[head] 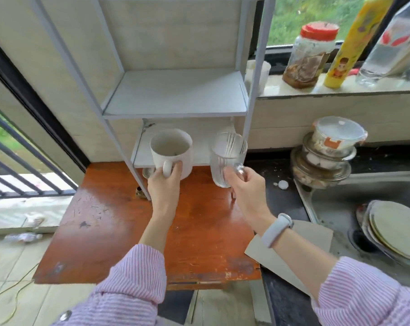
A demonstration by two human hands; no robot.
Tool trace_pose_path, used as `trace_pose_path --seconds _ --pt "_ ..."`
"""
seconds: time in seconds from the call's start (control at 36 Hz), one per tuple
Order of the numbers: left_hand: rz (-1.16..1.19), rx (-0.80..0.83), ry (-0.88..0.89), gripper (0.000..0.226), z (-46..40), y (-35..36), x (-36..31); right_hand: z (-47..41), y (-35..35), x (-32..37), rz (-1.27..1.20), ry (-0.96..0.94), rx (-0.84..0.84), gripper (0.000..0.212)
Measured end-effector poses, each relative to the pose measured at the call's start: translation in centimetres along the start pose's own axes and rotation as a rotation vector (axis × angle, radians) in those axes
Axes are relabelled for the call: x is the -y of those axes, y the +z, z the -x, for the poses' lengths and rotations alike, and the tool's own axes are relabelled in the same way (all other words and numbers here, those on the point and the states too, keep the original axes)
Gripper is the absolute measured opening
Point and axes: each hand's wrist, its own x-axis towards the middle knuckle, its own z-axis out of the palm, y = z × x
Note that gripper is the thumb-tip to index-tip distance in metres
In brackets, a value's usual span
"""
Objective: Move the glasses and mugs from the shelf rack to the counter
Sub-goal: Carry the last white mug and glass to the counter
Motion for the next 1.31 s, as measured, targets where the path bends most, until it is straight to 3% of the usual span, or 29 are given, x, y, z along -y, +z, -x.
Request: trace_pose_path --seconds 0.11,0.25,0.56,0.81,0.97,1.25,1.31 --pt "-0.064 0.054 0.045 0.029 4.8 0.4 -0.2 3.4 -3.8 -1.5 -0.034 0.013 -0.099 0.05" --pt "-0.136 0.158 0.185 0.035 11.3 3.5 -0.9 7.6 -11.4 -3.0 0.003 0.016 -0.211 0.056" --pt "-0.142 0.462 0.377 0.034 29.6 18.5 -5.7 18.3 -34.9 -4.3 0.101 0.021 -0.574 0.055" --pt "0.017 0.912 0.343 0.024 47.7 32.3 -10.1 29.2 -53.9 -5.4 0.158 0.068 -0.912 0.054" --pt "0.043 1.214 0.461 0.041 59.2 39.8 -12.5 36.5 -63.4 -5.8 0.214 0.16 -1.191 0.052" --pt "0.076 1.609 0.493 0.016 77.3 51.1 -15.3 46.6 -77.0 -7.1 0.308 0.29 -1.573 0.054" --pt "0.09 1.666 0.508 0.02 80.8 53.7 -15.6 47.8 -80.1 -7.5 0.309 0.303 -1.626 0.054"
